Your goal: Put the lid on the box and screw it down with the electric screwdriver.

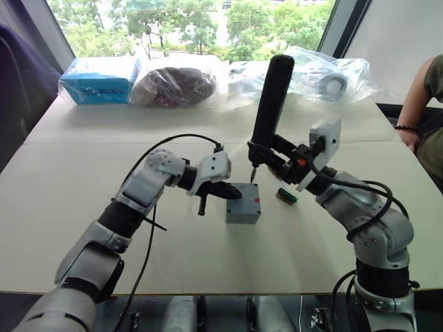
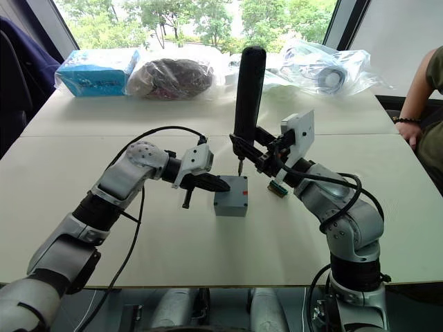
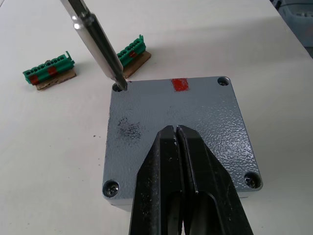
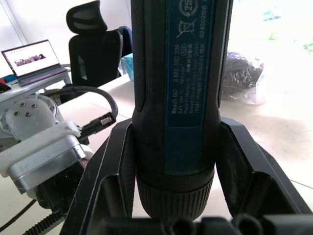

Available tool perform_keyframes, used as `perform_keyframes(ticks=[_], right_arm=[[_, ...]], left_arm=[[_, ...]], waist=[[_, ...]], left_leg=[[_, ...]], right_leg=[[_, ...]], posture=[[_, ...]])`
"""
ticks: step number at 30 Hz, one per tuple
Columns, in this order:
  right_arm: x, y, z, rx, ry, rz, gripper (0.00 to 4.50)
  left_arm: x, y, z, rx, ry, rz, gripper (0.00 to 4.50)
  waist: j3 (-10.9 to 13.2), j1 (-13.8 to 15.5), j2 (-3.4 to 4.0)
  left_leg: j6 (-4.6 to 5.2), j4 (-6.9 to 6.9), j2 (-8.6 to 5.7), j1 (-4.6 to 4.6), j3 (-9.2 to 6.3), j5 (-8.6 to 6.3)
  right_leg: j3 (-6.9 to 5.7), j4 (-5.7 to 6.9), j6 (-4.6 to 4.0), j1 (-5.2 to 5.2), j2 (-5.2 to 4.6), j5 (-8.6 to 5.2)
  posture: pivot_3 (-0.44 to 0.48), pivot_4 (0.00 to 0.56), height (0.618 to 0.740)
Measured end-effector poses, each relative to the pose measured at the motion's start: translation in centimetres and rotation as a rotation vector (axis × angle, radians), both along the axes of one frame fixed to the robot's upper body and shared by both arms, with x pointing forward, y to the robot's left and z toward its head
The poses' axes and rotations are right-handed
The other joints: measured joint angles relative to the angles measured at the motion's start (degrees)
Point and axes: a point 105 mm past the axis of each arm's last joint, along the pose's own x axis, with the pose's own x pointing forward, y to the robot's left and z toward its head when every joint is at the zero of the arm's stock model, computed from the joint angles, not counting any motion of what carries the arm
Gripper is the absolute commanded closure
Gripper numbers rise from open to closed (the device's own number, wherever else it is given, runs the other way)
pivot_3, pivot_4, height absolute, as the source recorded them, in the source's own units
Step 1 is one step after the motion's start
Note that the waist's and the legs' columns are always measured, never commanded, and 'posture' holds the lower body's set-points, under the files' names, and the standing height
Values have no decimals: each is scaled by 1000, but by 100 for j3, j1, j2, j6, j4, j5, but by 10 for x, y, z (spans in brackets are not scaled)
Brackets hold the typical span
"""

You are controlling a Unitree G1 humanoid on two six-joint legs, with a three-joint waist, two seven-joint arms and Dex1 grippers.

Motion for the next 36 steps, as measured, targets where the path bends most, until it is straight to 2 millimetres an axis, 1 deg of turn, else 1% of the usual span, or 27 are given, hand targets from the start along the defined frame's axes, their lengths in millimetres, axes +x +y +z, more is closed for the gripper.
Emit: perform_keyframes(ticks=[3,22,28,32,36], right_arm=[[3,-3,-8,-13,10,-25,2763],[3,-10,-11,-26,-37,-51,2763],[3,-12,-12,-15,-30,-54,2763],[7,-20,-16,15,5,-82,2763],[7,-20,-16,28,16,-81,2763]], left_arm=[[0,0,0,0,0,0,4500],[-1,1,-2,7,5,1,4500],[-1,1,-2,9,5,1,4500],[-1,1,-2,8,5,0,4500],[-1,1,-2,7,6,0,4500]], waist=[[0,1,0],[-1,4,-2],[-2,4,-3],[-2,7,-3],[-2,7,-3]], left_leg=[[0,0,0,0,0,0],[1,0,1,20,-4,-1],[4,0,1,30,-4,-3],[3,0,1,30,-3,-2],[5,0,1,31,-4,-3]], right_leg=[[0,0,0,1,-1,0],[-2,-2,0,24,-1,0],[-2,-2,0,33,-1,0],[-2,-2,0,33,-3,0],[-2,-1,0,33,-3,0]], posture=[[0,150,740],[0,150,740],[0,150,740],[0,150,740],[0,150,740]])
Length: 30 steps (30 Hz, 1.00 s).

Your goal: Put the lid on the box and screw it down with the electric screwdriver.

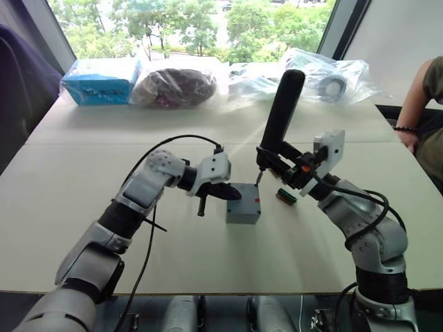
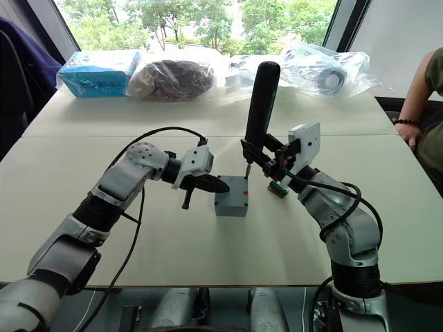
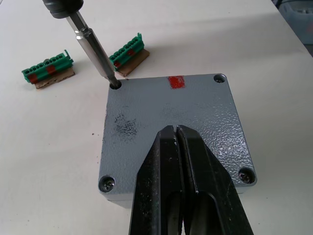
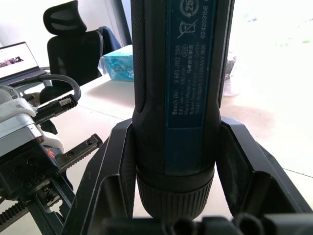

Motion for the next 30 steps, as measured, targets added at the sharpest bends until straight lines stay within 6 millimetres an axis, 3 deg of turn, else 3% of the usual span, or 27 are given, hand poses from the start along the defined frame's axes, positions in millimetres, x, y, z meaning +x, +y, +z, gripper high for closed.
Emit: perform_keyframes(ticks=[30], right_arm=[[-11,12,-23,-114,-39,-50,2763]], left_arm=[[-1,3,-10,9,17,20,4500]], waist=[[-74,-4,-58]], left_leg=[[45,-10,4,98,-2,-28]], right_leg=[[-1,-18,-6,97,1,-4]], posture=[[0,150,740]])
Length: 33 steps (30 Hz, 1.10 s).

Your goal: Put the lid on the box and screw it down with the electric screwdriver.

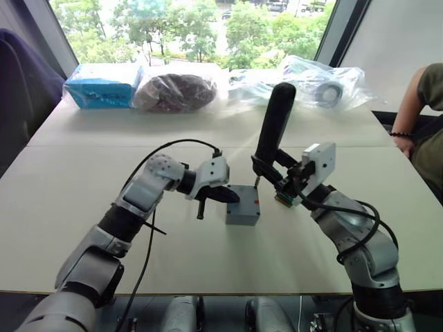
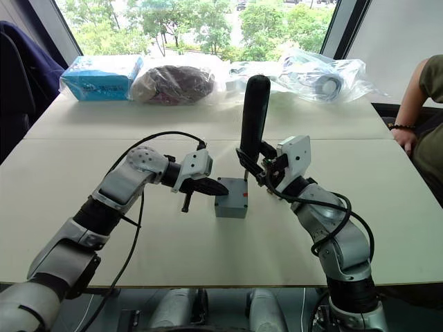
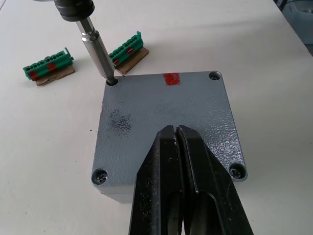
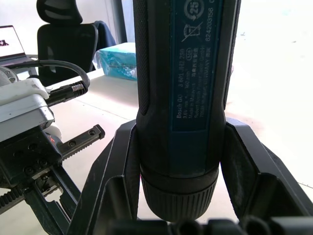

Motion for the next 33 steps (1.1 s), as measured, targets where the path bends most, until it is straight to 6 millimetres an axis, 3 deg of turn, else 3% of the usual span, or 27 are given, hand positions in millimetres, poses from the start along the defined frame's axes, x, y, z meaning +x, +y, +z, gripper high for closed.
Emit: perform_keyframes(ticks=[33], right_arm=[[9,-3,-1,66,18,-53,2763]], left_arm=[[-1,-2,-4,1,-1,3,4500]], waist=[[-27,1,-30]], left_leg=[[7,-9,0,17,0,-5]], right_leg=[[0,-1,-14,12,-9,-8]], posture=[[0,150,740]])
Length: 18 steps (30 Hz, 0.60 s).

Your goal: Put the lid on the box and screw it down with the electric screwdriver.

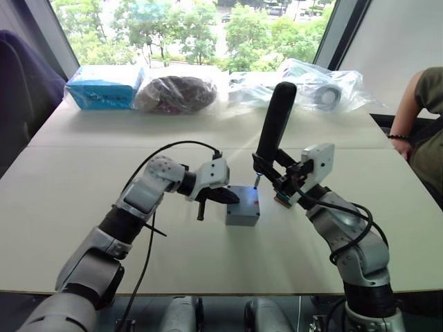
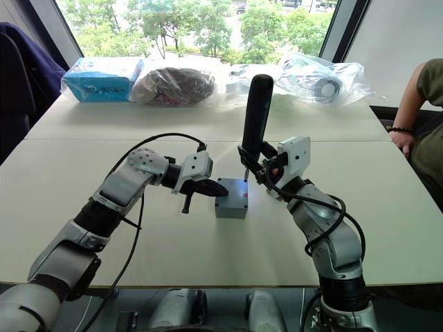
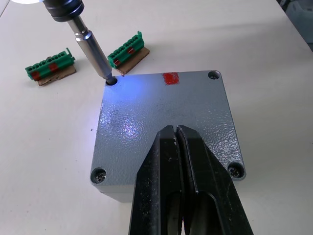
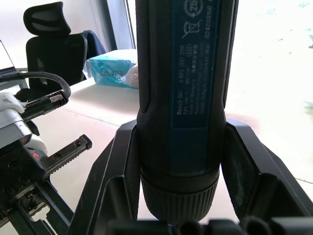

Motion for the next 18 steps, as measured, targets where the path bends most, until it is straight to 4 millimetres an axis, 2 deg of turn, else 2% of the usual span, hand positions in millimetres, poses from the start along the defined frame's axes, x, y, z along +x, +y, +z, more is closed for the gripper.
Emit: perform_keyframes(ticks=[3,7,8,10,13,14,16,18], right_arm=[[0,0,3,-12,-11,11,2763],[9,-6,18,63,33,16,2763],[13,-8,27,84,31,17,2763],[18,-15,63,114,-21,26,2763],[15,-26,115,156,-102,47,2763],[15,-30,125,167,-101,49,2763],[16,-47,138,180,-38,28,2763],[22,-71,125,133,112,-50,2763]], left_arm=[[-1,-1,-2,-6,6,-3,4500],[-3,-3,-2,-17,2,-10,4500],[-3,-4,-1,-21,2,-12,4500],[-4,-5,0,-41,12,-10,4500],[-4,-7,3,-94,74,15,4500],[-3,-8,4,-115,105,33,4500],[-1,-8,9,-187,195,89,4500],[0,-3,20,-230,220,114,4500]], waist=[[0,1,0],[9,1,10],[13,-1,18],[31,-6,47],[33,-1,50],[34,1,48],[42,-2,39],[42,-9,39]], left_leg=[[1,0,0,0,0,0],[0,-1,-3,-12,-1,0],[0,-1,-5,-24,-1,0],[0,3,-10,-52,0,1],[0,1,-11,-72,-6,1],[0,2,-11,-77,-6,1],[1,3,-11,-81,-7,1],[1,3,-15,-81,-5,0]], right_leg=[[0,0,-3,0,-1,-2],[0,2,-4,-11,-12,-2],[1,4,-2,-23,-16,0],[0,10,2,-50,-26,2],[-8,7,2,-66,-23,2],[-9,7,2,-69,-23,2],[-13,3,3,-68,-27,3],[-13,3,3,-68,-41,3]], posture=[[0,150,740],[0,150,740],[0,150,740],[0,150,740],[0,150,740],[0,150,740],[0,150,740],[0,150,740]])
